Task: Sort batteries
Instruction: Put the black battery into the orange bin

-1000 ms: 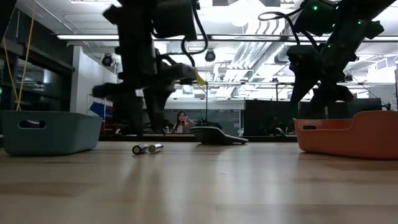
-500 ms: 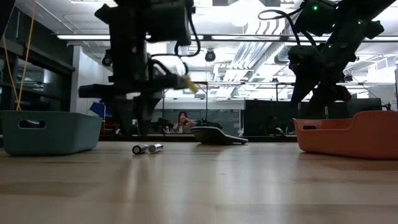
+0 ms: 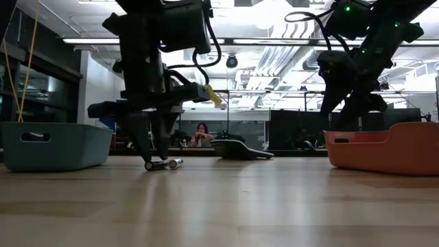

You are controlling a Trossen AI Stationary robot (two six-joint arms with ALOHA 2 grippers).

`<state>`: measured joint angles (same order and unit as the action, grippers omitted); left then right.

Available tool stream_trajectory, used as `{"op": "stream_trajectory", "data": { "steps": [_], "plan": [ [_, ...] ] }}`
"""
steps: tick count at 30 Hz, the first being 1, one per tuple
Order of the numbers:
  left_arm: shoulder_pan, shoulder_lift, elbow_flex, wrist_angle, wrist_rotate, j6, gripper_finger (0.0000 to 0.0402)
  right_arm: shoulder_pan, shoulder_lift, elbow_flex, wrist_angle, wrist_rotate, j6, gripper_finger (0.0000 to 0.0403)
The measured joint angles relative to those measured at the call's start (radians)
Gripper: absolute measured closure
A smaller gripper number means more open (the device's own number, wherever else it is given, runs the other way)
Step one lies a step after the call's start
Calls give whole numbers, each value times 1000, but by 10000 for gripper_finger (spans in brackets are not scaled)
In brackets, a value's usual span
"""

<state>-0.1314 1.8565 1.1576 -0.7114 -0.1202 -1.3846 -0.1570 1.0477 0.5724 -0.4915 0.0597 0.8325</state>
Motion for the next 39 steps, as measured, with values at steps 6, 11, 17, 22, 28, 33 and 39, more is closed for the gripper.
{"op": "stream_trajectory", "data": {
  "steps": [6, 11, 17, 22, 28, 33, 39],
  "plan": [
    [-14, 3, 0, 1, 10, 44, 294, 0, 0, 0, 0, 1, 6, 155],
    [-19, 42, 1, 5, 7, 46, 294, 0, 0, 0, 0, 1, 8, 155],
    [-18, 94, 6, 43, 60, 94, 295, 0, 0, 0, 2, 1, 8, 155],
    [-19, 61, 2, 32, 66, 190, 349, 0, 0, 0, 5, 0, 20, 155],
    [-14, -141, 1, -6, -33, 229, 375, 0, -28, 49, 5, -29, 10, 155],
    [53, -241, -3, 108, -135, 388, 375, 0, -72, 153, 6, 6, -45, 155],
    [147, -132, 10, 583, 10, 679, 375, 0, -89, 317, 4, 50, -137, 155]
  ]
}}
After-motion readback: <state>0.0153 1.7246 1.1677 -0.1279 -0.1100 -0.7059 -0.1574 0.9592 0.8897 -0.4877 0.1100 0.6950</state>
